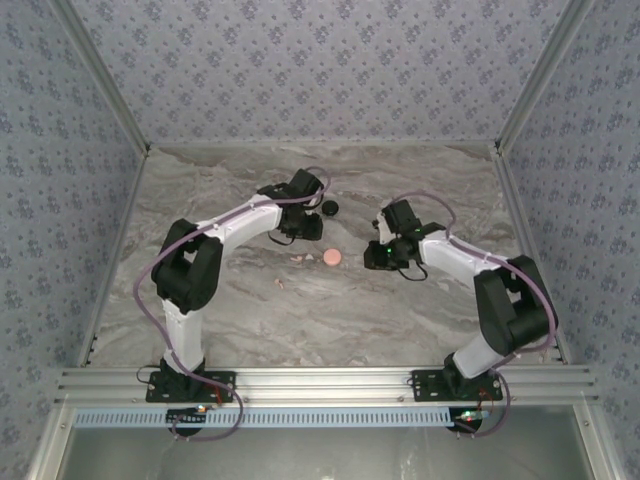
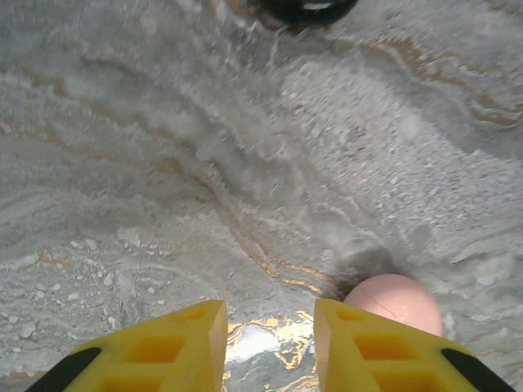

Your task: Insert the wireless bluetooth earbuds into the charging case

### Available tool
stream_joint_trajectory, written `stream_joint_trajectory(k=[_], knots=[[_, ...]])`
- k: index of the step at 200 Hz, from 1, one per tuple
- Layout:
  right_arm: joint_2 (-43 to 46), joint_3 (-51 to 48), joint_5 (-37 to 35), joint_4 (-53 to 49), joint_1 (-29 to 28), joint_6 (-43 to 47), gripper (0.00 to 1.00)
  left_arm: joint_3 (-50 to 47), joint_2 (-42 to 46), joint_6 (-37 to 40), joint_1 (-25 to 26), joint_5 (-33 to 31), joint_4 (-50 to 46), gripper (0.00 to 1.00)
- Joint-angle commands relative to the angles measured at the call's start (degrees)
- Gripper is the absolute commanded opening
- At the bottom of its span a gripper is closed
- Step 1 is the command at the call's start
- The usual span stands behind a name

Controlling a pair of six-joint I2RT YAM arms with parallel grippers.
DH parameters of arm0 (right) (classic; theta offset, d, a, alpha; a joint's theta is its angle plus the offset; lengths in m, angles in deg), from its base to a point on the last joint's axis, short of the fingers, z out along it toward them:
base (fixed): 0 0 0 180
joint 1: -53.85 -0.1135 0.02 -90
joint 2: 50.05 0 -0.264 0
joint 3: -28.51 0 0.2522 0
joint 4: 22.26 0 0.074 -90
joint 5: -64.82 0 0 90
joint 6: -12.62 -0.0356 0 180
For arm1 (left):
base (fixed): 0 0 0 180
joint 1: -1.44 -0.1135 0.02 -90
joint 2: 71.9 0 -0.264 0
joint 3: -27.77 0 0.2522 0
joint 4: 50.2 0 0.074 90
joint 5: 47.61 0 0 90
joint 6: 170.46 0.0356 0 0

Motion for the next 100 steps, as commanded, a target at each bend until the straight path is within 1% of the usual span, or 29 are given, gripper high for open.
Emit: stream_joint_trajectory(k=[1,20,55,100], knots=[[-3.66,3.26,1.94,1.63,-1.92,-1.77,0.16,-1.08,-0.70,0.87,-0.25,2.68,1.69,0.28],[-6.59,4.68,1.72,2.12,-3.31,-2.97,0.14,-1.29,-1.76,1.32,-0.47,3.67,2.36,0.27],[-10.37,6.83,1.32,2.91,-5.01,-5.01,0.12,-0.55,-4.28,1.70,-0.45,5.41,2.90,0.22],[-13.42,8.54,2.21,4.15,-5.39,-6.91,0.10,-0.10,-6.19,1.62,-0.46,7.44,3.48,0.22]])
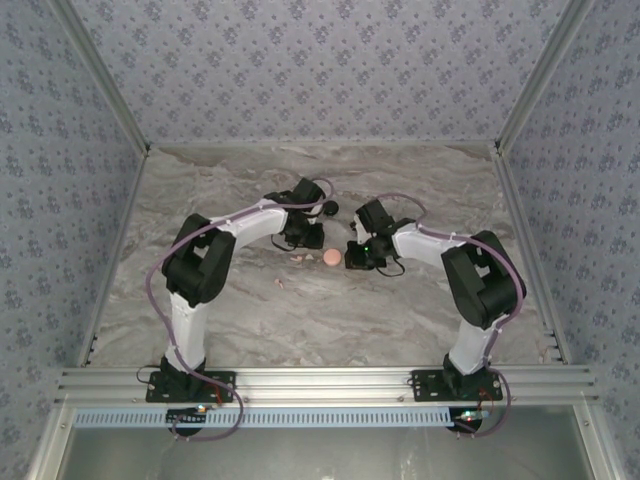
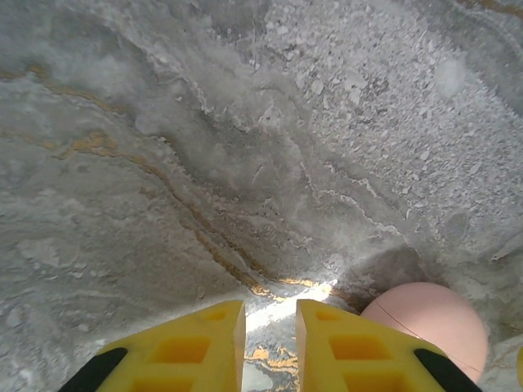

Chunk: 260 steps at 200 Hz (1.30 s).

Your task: Insert the wireless bluetooth earbuds into the charging case

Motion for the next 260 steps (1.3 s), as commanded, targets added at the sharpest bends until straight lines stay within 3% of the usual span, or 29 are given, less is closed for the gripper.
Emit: stream_joint_trajectory(k=[1,45,174,260], knots=[[-1.81,2.15,0.86,0.46,-0.28,-2.19,0.10,0.90,-1.15,0.76,-0.38,2.17,0.43,0.22],[-3.87,3.99,1.19,0.47,-0.36,-2.78,0.10,0.88,-1.86,0.68,-0.29,3.00,0.15,0.18],[-7.82,9.62,-0.80,-2.93,0.13,-1.32,0.10,-3.79,1.99,1.03,0.71,6.01,0.20,0.17],[-7.46,11.54,-2.94,-5.28,1.20,0.23,0.12,-4.68,3.71,0.17,0.79,4.81,-0.20,0.19]])
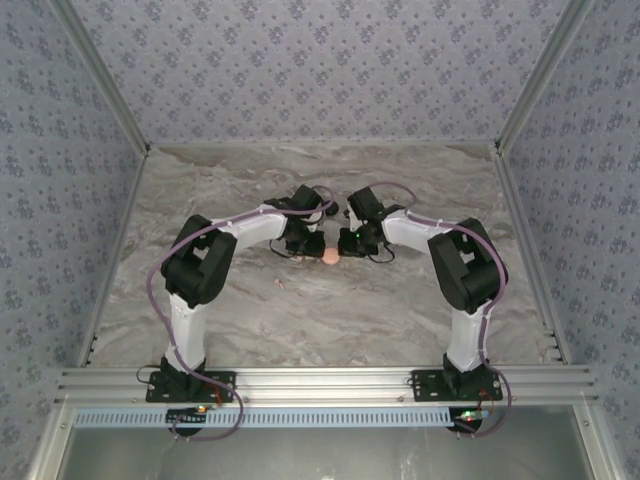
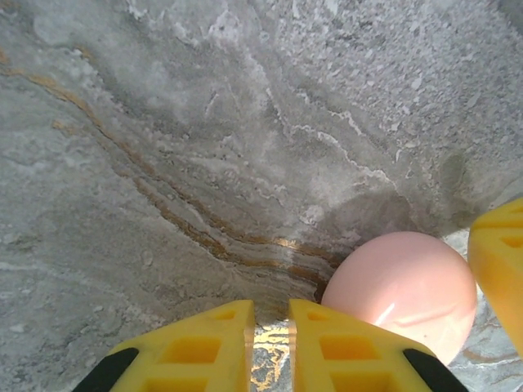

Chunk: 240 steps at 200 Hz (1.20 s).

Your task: Insert the wireless bluetooth earbuds into the charging case

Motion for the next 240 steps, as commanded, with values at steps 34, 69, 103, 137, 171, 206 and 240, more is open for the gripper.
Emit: stream_joint_trajectory(k=[34,69,103,137,171,206,240], knots=[[2.43,0.29,-2.25,-3.22,1.86,1.67,0.15,-1.14,5.10,-0.45,0.45,-4.63,-2.65,0.19],[6.09,-0.57,-1.03,-3.02,3.00,3.00,0.21,-2.89,9.07,-0.92,0.19,-7.71,-1.75,0.22],[7.05,-3.46,3.98,-1.31,3.57,3.53,0.29,-6.68,12.43,-2.90,-1.00,-2.26,3.29,0.29],[5.64,-3.46,8.57,0.49,3.36,2.32,0.34,-9.39,12.40,-5.45,-2.08,4.57,8.60,0.34],[4.35,-3.85,9.74,1.38,3.15,1.44,0.33,-10.48,10.82,-7.01,-2.40,8.09,11.70,0.37],[3.20,-4.01,11.54,2.34,3.05,0.69,0.32,-10.57,8.71,-8.21,-2.39,10.86,14.12,0.37],[2.19,-4.26,12.79,3.66,3.04,-0.36,0.32,-10.30,7.34,-8.61,-2.43,10.98,14.36,0.37]])
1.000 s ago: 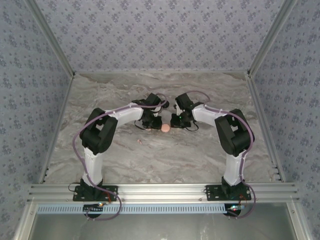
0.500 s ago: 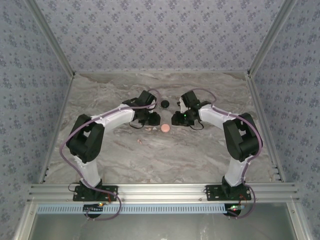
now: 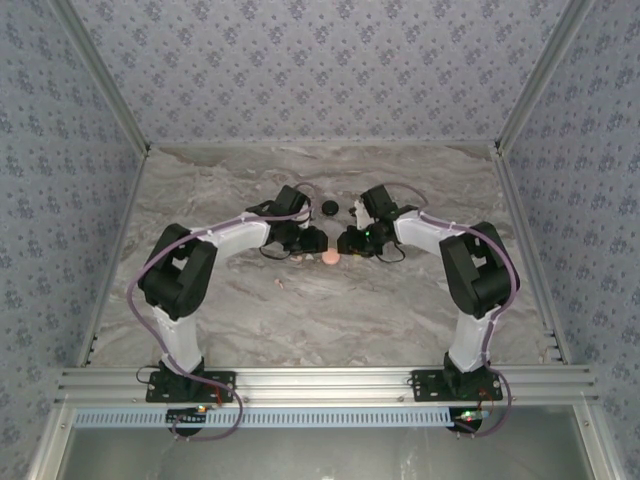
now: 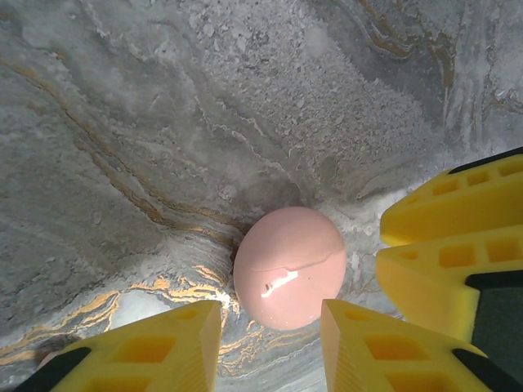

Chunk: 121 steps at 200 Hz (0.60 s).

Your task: Insert the wireless bluetooth earbuds into the charging case

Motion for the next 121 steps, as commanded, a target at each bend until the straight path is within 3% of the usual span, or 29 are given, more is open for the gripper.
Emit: stream_joint_trajectory(k=[1,121], knots=[[-1.14,-0.48,2.12,0.90,-0.28,-1.52,0.32,0.28,-1.35,-0.96,-0.19,1.97,1.35,0.37],[-3.23,-0.37,3.63,1.78,-0.44,-2.65,0.25,0.11,-3.55,-1.49,-0.14,3.38,2.74,0.37]])
